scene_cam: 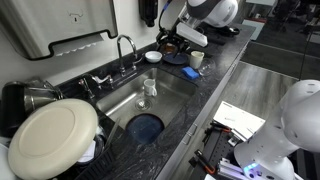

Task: Open the faucet

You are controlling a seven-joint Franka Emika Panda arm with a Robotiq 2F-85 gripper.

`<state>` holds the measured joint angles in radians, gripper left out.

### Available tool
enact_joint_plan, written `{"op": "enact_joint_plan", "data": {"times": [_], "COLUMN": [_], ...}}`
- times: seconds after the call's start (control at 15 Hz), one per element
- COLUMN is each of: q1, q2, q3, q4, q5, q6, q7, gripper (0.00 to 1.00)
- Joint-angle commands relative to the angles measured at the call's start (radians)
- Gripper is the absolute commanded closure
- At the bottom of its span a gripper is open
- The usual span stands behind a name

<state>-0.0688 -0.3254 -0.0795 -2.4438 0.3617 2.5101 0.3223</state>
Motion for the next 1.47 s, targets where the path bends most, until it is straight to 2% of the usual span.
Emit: {"op": "enact_joint_plan", "data": {"times": [0.0,0.33,0.6,0.87,0.93,1.33,1.4], "q1": [-0.025,-0.058,-0.052,-0.033,-0.034,-0.033,-0.033], "q2": [0.031,0.141,0.239,0.337,0.27,0.279,0.3], "q3": [0.011,0.018,0.015,0.001,-0.003,-0.003,-0.004], "q4": [0.028,0.116,0.17,0.237,0.183,0.193,0.225], "q5": [0.01,0.026,0.022,0.038,0.022,0.022,0.017], "q6": [-0.002,0.045,0.187,0.251,0.222,0.226,0.198], "q7": [0.091,0.345,0.526,0.566,0.547,0.55,0.56], "gripper": [0.0,0.0,0.0,0.0,0.0,0.0,0.0]}}
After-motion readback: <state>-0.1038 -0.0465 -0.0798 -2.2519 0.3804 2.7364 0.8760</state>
